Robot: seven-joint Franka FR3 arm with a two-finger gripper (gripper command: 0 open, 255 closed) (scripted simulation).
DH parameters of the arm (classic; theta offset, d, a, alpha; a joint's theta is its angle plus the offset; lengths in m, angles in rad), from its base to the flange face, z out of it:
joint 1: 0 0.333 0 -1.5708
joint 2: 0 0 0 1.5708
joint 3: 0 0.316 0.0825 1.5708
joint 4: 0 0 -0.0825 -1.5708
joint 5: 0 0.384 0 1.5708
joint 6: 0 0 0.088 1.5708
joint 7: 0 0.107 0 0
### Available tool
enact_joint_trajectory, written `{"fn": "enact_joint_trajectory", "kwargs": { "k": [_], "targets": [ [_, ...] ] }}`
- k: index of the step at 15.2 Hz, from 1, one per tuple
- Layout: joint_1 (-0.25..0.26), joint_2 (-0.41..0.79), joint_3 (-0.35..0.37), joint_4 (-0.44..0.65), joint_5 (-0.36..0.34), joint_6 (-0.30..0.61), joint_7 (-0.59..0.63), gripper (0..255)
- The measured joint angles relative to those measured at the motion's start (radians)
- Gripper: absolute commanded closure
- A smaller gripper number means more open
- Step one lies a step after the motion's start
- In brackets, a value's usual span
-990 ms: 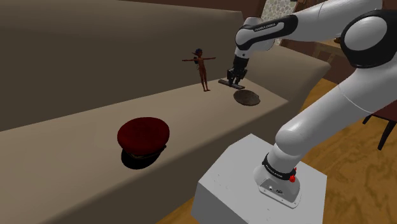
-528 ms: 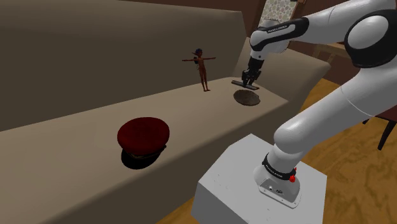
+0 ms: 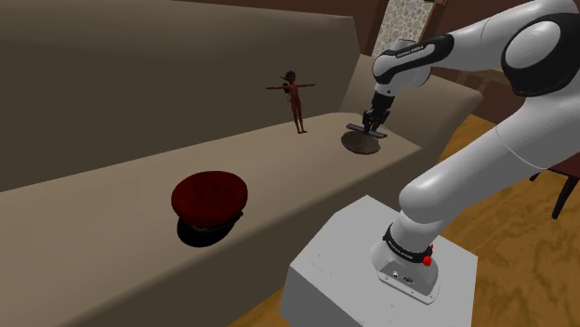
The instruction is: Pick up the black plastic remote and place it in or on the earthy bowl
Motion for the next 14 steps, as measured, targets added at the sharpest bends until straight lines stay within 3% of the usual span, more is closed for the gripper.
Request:
{"fn": "enact_joint_trajectory", "kwargs": {
  "k": [6,12,13,14],
  "targets": [
    [0.002,0.036,-0.014,-0.048,0.008,0.083,-0.013,255],
    [0.003,0.042,-0.016,-0.051,0.009,0.092,-0.015,255],
    [0.003,0.042,-0.016,-0.051,0.010,0.092,-0.015,0],
    [0.003,0.042,-0.016,-0.052,0.010,0.092,-0.015,0]
  ]
}}
